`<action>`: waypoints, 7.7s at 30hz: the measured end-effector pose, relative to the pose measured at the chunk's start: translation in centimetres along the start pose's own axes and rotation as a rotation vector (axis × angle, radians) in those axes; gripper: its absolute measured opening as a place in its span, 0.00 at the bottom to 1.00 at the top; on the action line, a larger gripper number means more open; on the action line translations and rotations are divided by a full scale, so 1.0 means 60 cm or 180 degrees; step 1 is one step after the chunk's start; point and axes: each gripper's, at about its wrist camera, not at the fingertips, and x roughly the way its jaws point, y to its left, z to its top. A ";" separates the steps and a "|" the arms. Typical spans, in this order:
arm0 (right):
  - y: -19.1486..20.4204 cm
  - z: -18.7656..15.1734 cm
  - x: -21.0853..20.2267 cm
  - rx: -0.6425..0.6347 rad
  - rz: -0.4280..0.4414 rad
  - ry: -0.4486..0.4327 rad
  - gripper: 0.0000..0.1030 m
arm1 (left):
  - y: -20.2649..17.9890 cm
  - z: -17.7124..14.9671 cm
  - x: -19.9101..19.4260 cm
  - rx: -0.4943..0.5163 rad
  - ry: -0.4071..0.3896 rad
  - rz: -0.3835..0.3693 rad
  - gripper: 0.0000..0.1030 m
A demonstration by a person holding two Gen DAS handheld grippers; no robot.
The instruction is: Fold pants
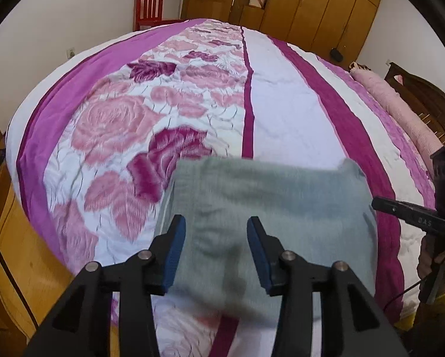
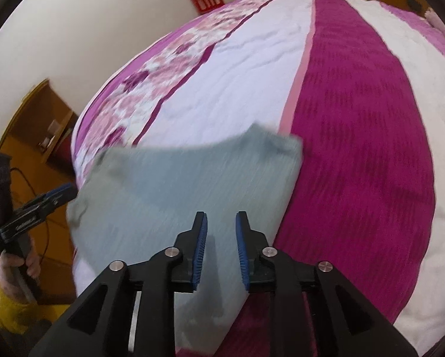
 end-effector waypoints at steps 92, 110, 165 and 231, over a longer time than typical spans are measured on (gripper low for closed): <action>0.199 0.031 -0.069 -0.0870 0.0903 -0.0340 0.11 | -0.085 -0.069 -0.011 0.0479 0.0104 -0.0114 0.65; 0.286 0.087 0.039 -0.0750 0.1407 0.0088 0.11 | 0.048 -0.049 -0.035 0.0051 -0.0042 0.0292 0.66; 0.257 -0.018 0.111 -0.1097 0.0710 0.0431 0.23 | 0.089 -0.041 -0.009 -0.0225 0.0009 0.0150 0.35; 0.145 0.018 0.220 0.0282 0.1107 0.0351 0.74 | 0.115 0.011 0.120 -0.0259 0.0481 -0.0294 1.00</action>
